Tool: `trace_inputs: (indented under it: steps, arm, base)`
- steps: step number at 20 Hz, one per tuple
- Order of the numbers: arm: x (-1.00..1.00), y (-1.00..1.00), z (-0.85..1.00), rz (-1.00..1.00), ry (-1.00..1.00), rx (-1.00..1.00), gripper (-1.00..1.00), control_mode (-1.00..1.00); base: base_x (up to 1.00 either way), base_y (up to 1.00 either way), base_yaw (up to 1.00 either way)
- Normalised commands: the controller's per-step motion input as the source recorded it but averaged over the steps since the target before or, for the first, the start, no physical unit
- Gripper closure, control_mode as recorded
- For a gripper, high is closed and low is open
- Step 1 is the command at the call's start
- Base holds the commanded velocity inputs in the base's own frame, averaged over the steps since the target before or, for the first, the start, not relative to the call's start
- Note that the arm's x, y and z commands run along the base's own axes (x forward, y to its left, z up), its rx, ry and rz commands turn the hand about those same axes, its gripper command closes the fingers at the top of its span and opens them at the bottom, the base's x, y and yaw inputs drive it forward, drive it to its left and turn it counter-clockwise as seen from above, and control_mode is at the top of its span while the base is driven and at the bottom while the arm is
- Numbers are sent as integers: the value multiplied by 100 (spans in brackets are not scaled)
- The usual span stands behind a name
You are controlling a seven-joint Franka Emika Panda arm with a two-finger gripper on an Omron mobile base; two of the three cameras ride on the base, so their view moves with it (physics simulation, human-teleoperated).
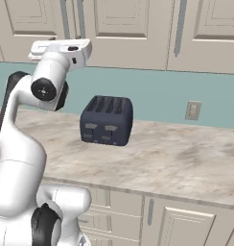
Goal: The dining table condiment station is running low on ketchup. Refill the condiment station by opening the cabinet and taking the ketchup from the cabinet and placing it on the dining table.
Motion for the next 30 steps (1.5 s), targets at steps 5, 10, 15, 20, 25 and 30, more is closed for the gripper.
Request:
trace_inputs:
  steps: [5,10,15,20,25,30]
  arm:
    - [48,-3,17,0,0,3,-100,-100]
    - [59,0,0,0,0,0,-100,-100]
    - [50,0,0,0,0,0,-100,-100]
    - [45,0,0,0,0,0,-100,-100]
    - [44,0,0,0,0,0,-100,-100]
    - [42,0,0,0,0,0,-100,-100]
  base:
    - [0,0,0]
    - [0,0,0]
    - [0,0,0]
    - [0,0,0]
    - [0,0,0]
    - [0,0,0]
